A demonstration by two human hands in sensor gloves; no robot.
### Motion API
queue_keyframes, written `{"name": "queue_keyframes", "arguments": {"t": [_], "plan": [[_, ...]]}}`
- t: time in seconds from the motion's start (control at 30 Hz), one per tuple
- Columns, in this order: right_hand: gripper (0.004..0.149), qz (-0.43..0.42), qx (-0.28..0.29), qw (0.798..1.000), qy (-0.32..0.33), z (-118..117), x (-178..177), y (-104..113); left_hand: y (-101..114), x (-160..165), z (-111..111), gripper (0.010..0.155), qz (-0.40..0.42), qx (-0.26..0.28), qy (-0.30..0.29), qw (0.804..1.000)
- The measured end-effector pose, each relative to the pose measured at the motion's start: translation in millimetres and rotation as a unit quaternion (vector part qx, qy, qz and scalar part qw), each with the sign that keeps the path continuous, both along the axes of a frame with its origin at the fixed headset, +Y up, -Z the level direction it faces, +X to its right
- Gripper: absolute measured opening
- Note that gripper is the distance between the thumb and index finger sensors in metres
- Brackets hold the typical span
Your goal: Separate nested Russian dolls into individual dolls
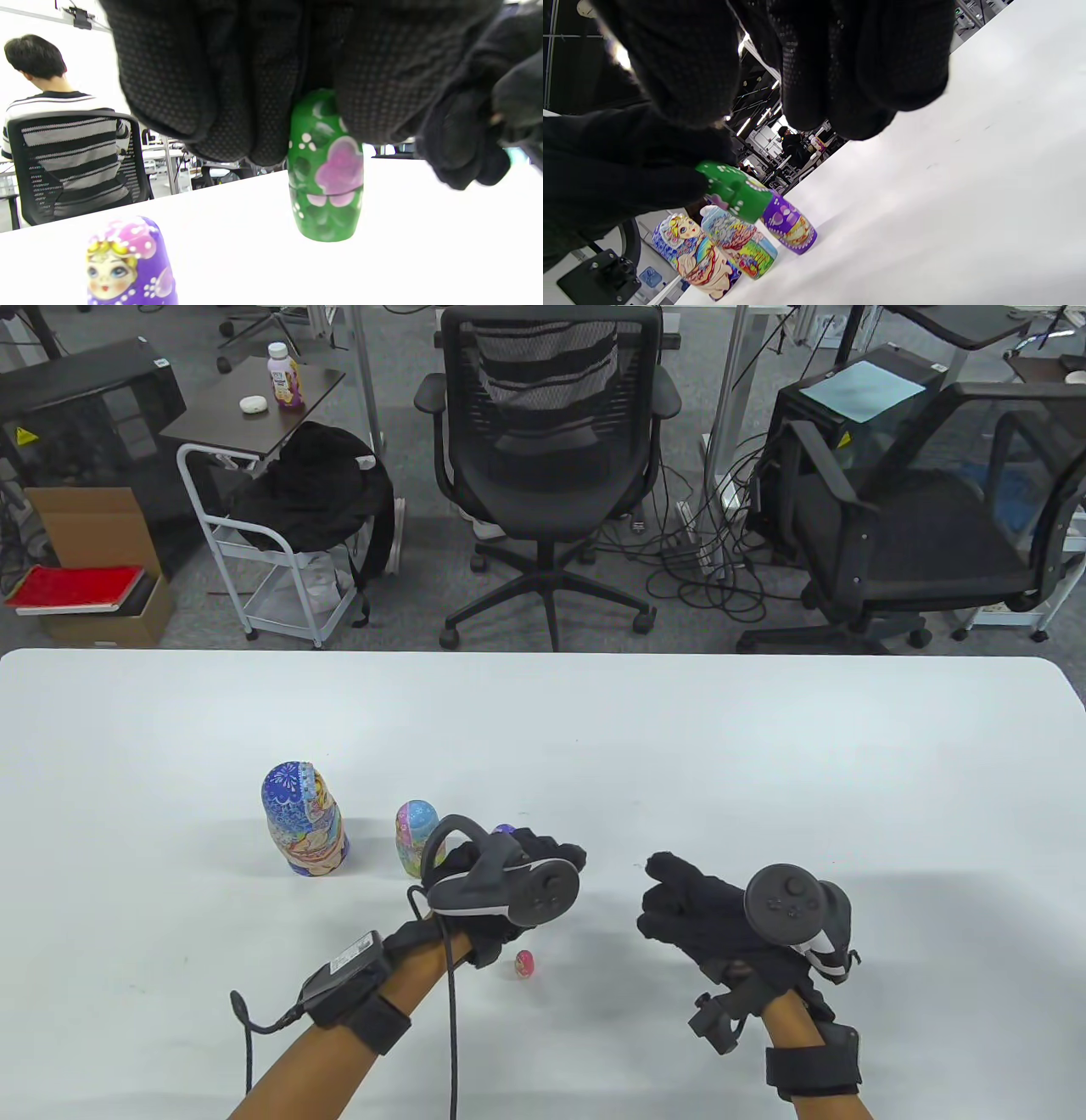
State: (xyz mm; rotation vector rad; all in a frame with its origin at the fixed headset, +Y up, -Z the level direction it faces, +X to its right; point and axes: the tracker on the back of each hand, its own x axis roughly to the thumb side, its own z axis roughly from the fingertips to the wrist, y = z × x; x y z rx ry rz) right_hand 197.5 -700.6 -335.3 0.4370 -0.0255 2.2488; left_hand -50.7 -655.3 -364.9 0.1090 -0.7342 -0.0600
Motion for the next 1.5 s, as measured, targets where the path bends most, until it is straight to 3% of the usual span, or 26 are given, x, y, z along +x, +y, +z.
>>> {"name": "queue_keyframes", "arguments": {"t": [0.43,0.63,0.93,1.13,1.3,1.5], "plan": [[0.075,-0.006,0.003,0.999,-0.045,-8,38,1,-36,32,-59,0.052,-0.073,-0.039,0.028,0.996],[0.074,-0.001,-0.002,0.999,-0.046,-10,42,-2,-52,38,-65,0.052,-0.133,-0.028,0.026,0.990],[0.074,0.003,-0.001,0.999,-0.041,-11,40,-3,-59,39,-66,0.054,-0.154,-0.035,0.040,0.987],[0.074,0.006,-0.001,0.999,-0.039,-11,39,-4,-34,37,-50,0.063,-0.134,0.029,0.006,0.991],[0.074,0.012,-0.002,0.999,-0.036,-11,37,-5,-4,28,-13,0.059,-0.090,0.054,-0.035,0.994],[0.074,0.019,0.001,0.999,-0.032,-10,33,-5,-17,6,30,0.055,-0.105,0.037,-0.056,0.992]]}}
